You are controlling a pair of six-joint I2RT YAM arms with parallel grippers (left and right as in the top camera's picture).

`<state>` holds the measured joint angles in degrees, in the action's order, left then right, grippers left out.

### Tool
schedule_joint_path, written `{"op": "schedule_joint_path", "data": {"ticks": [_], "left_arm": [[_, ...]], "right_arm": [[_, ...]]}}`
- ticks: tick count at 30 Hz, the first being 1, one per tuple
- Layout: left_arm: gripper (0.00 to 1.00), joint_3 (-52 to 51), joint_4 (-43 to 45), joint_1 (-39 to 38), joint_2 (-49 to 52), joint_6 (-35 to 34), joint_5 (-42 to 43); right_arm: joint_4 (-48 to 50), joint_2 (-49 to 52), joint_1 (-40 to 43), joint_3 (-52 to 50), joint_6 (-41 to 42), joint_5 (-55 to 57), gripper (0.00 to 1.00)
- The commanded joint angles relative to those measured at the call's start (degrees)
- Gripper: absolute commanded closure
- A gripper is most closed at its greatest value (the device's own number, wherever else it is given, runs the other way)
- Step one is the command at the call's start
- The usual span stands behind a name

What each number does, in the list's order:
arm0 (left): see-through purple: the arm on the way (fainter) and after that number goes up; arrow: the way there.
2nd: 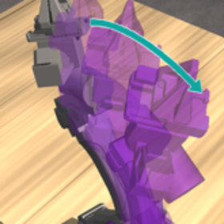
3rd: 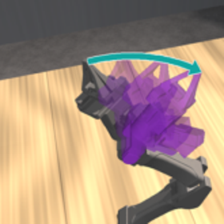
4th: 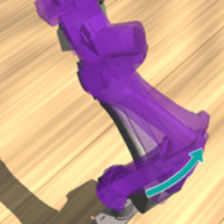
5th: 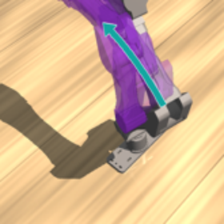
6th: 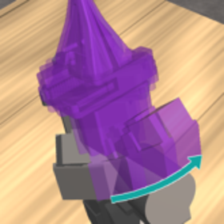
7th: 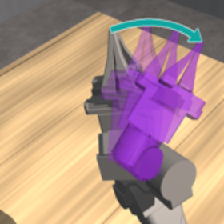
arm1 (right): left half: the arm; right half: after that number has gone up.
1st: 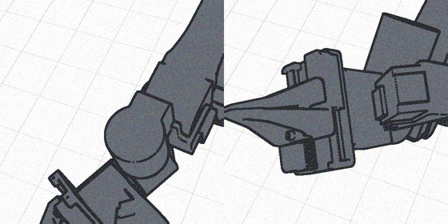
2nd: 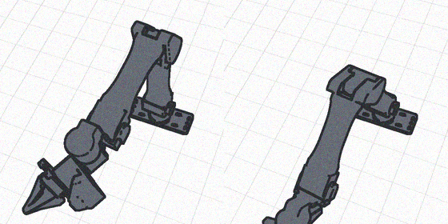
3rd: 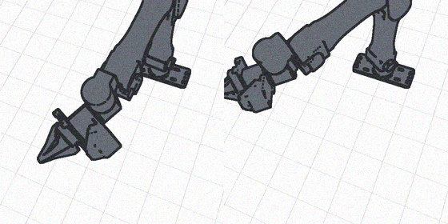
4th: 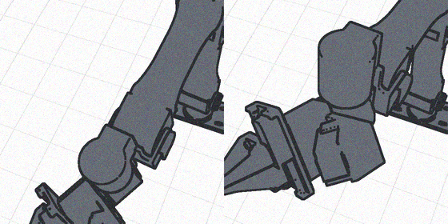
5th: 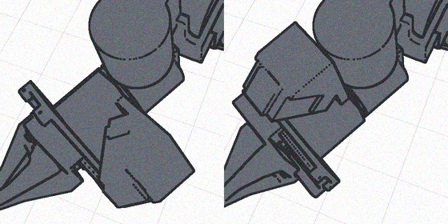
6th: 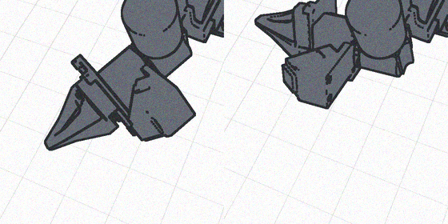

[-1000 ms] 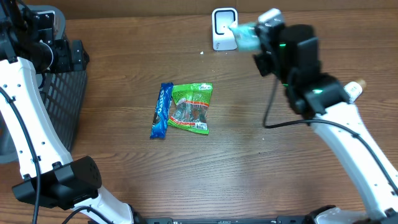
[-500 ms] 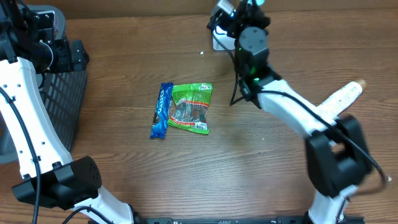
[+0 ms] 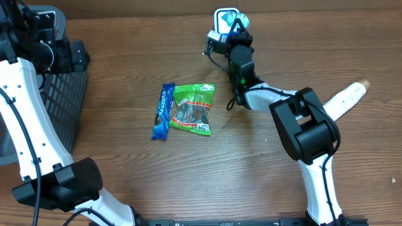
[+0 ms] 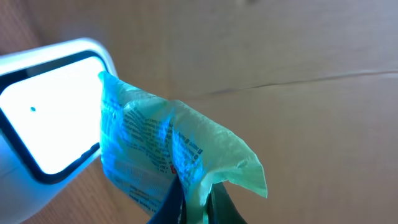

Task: Scan the item barcode
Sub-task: 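Carry the wipes pack to the scanner and hold it under the window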

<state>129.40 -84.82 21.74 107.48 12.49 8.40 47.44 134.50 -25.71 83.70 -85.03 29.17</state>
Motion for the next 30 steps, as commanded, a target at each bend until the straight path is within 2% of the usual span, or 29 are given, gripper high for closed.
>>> {"op": "schedule_joint_path", "data": {"ticks": [1, 4, 12, 30], "left_arm": [[0.0, 0.1, 0.0, -0.5, -1.1, 1.2, 0.6], [0.0, 0.1, 0.0, -0.5, -1.1, 1.2, 0.6], [0.0, 0.1, 0.0, -0.5, -1.1, 1.2, 0.6], [0.0, 0.1, 0.0, -0.5, -1.1, 1.2, 0.6]], "right_arm": [[-1.5, 0.2, 1.0, 7.0, 0.5, -0.4, 0.96], [-5.7, 0.2, 1.4, 11.4, 4.3, -1.0, 0.96], [-17.0, 0.5, 1.7, 13.2, 4.3, -2.1, 0.96], [-14.5, 1.1, 1.7, 13.2, 3.6, -0.1, 0.96]]}}
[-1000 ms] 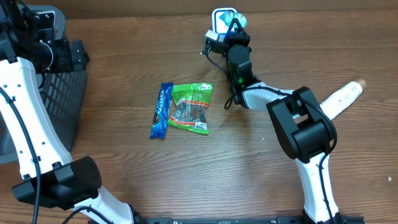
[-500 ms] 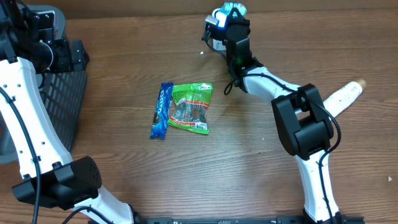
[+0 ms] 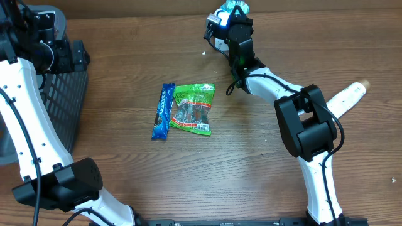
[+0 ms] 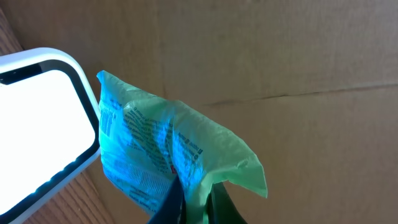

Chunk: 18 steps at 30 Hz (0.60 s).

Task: Scan the item barcode
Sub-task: 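Carry the wipes pack to the scanner and hold it under the window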

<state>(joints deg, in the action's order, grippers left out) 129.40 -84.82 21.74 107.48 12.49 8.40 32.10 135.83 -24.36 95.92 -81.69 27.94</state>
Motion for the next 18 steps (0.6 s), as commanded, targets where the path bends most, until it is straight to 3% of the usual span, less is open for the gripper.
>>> {"op": "schedule_joint_path", "data": {"ticks": [1, 9, 13, 18], "left_arm": [[0.01, 0.1, 0.0, -0.5, -1.1, 1.2, 0.6], [0.0, 0.1, 0.0, -0.5, -1.1, 1.2, 0.6], [0.01, 0.1, 0.0, -0.5, -1.1, 1.2, 0.6], [0.0, 0.1, 0.0, -0.5, -1.1, 1.2, 0.6]], "right_arm": [[0.8, -0.3, 0.3, 1.0, 0.2, 1.1, 0.96], [3.2, -0.7, -0.1, 1.0, 0.3, 2.0, 0.96], [2.6, -3.4, -0.6, 1.0, 5.4, 3.6, 0.96], [-10.6, -12.0, -1.6, 1.0, 15.3, 4.6, 0.96]]}}
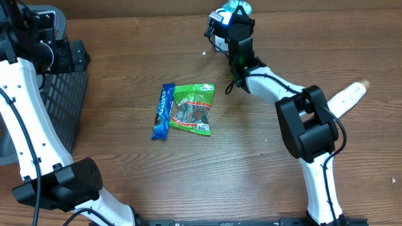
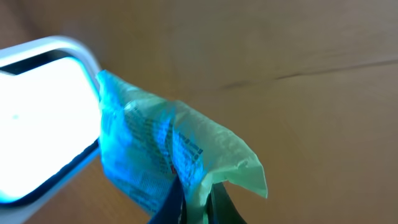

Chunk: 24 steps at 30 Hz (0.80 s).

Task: Scan the item barcode
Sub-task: 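Carry the wipes pack to the scanner and hold it under the window, then move the wipes pack right and drop it beside the tube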

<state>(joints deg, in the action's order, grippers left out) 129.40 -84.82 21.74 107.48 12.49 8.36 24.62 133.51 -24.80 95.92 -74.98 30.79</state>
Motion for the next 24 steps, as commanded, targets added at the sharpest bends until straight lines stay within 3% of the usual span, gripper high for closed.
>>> {"op": "schedule_joint_path", "data": {"ticks": [1, 6, 9, 12, 17, 21, 24], "left_arm": [[0.0, 0.1, 0.0, -0.5, -1.1, 1.2, 0.7], [0.01, 0.1, 0.0, -0.5, -1.1, 1.2, 0.7], [0.01, 0.1, 0.0, -0.5, -1.1, 1.2, 0.7], [0.0, 0.1, 0.0, -0.5, -1.1, 1.2, 0.7], [0.01, 0.1, 0.0, -0.5, -1.1, 1.2, 0.7], [0.0, 0.1, 0.0, -0.5, -1.1, 1.2, 0.6], [0.0, 0.1, 0.0, -0.5, -1.1, 1.2, 0.6]], "right_arm": [[-6.4, -12.1, -1.5, 1.0, 11.6, 2.3, 0.96], [-27.8, -25.3, -3.2, 1.0, 36.6, -0.5, 0.96], [-43.3, -33.5, -2.4, 1.0, 60.7, -8.0, 0.96], [-58.1, -39.9, 1.0, 1.0, 76.5, -21.7, 0.96], [-75.1, -44.9, 11.0, 1.0, 83.3, -42.3, 0.96], [-82.5, -44.1, 21.8, -0.2, 89.6, -45.3, 0.96], [-82.5, -43.0, 28.6, -3.3, 90.2, -45.5, 0.96]]}}
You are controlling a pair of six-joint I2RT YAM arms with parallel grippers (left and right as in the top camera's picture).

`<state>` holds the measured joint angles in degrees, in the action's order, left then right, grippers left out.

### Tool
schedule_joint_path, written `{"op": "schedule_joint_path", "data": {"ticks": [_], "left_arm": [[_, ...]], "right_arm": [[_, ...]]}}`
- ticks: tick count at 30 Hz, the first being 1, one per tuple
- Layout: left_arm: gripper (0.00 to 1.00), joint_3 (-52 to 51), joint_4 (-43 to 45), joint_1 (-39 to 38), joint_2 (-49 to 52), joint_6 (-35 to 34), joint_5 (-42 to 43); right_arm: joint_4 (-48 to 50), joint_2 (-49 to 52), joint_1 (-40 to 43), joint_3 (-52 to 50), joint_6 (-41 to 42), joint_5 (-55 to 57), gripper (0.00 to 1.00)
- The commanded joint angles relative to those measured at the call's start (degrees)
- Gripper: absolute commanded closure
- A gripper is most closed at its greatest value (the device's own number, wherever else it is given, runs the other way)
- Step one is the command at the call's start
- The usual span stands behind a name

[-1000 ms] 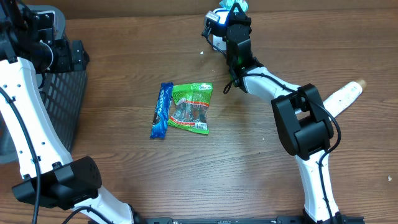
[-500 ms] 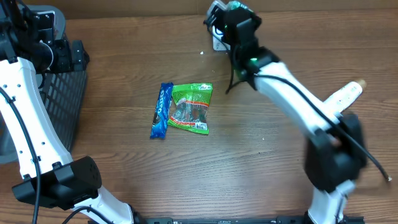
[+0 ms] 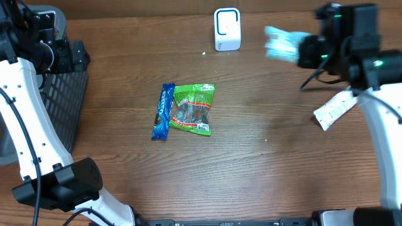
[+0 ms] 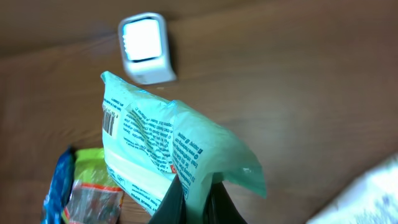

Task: Scan the item barcode
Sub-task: 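Move the wipes pack right and drop it beside the tube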

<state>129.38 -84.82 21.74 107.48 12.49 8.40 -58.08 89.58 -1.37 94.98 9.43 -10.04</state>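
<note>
My right gripper [image 4: 194, 193] is shut on the lower edge of a pale green packet [image 4: 161, 149], whose barcode [image 4: 109, 121] shows on its left side. In the overhead view the packet [image 3: 282, 45] is blurred, held above the table well to the right of the white scanner [image 3: 227, 28]. The scanner [image 4: 144, 55] stands upright at the back of the table, small and far off in the right wrist view. My left gripper [image 3: 65, 54] is at the far left by the basket, and its jaws are not clear to see.
A blue cookie packet [image 3: 163, 111] and a green snack packet [image 3: 193, 108] lie side by side mid-table. A black mesh basket [image 3: 63, 100] stands at the left edge. A white packet [image 3: 338, 107] lies at the right, under my right arm.
My right gripper, still shut on the pale green packet, has gone from right against the scanner to a spot far to its right and higher. The left arm is where it was.
The right gripper held the pale green packet in front of the lit scanner window, blue light on the packet. It stayed close against the scanner through the two later moments. Now the packet is held away to the right, and the scanner stands alone.
</note>
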Motion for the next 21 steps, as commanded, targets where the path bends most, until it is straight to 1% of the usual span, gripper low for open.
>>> {"op": "schedule_joint_path", "data": {"ticks": [1, 4, 8, 10, 11, 15, 16, 18, 19, 20, 21], "left_arm": [[0.0, 0.1, 0.0, -0.5, -1.1, 1.2, 0.6], [0.0, 0.1, 0.0, -0.5, -1.1, 1.2, 0.6], [0.0, 0.1, 0.0, -0.5, -1.1, 1.2, 0.6], [0.0, 0.1, 0.0, -0.5, -1.1, 1.2, 0.6], [0.0, 0.1, 0.0, -0.5, -1.1, 1.2, 0.6], [0.0, 0.1, 0.0, -0.5, -1.1, 1.2, 0.6], [0.0, 0.1, 0.0, -0.5, -1.1, 1.2, 0.6], [0.0, 0.1, 0.0, -0.5, -1.1, 1.2, 0.6], [0.0, 0.1, 0.0, -0.5, -1.1, 1.2, 0.6], [0.0, 0.1, 0.0, -0.5, -1.1, 1.2, 0.6], [0.0, 0.1, 0.0, -0.5, -1.1, 1.2, 0.6]], "right_arm": [[1.1, 1.5, 7.4, -4.0, 5.8, -4.6, 0.96], [5.0, 3.4, 12.5, -9.0, 6.2, -4.7, 0.96], [11.1, 7.1, 17.3, -15.5, 8.7, -4.7, 0.96], [14.9, 9.4, 18.5, -17.6, 8.8, -4.7, 0.96], [18.6, 11.4, 18.9, -18.9, 8.7, -4.4, 0.96], [24.3, 15.7, 18.9, -20.0, 8.6, -1.4, 0.96], [24.9, 16.3, 18.9, -20.0, 8.6, -1.4, 0.92], [25.5, 17.0, 18.9, -20.0, 8.6, -1.4, 0.78], [25.5, 17.0, 18.9, -20.0, 8.6, -1.0, 0.67], [25.4, 16.9, 18.9, -20.0, 8.5, -0.9, 0.61], [25.4, 16.7, 18.9, -19.9, 8.5, -1.0, 0.59]]}}
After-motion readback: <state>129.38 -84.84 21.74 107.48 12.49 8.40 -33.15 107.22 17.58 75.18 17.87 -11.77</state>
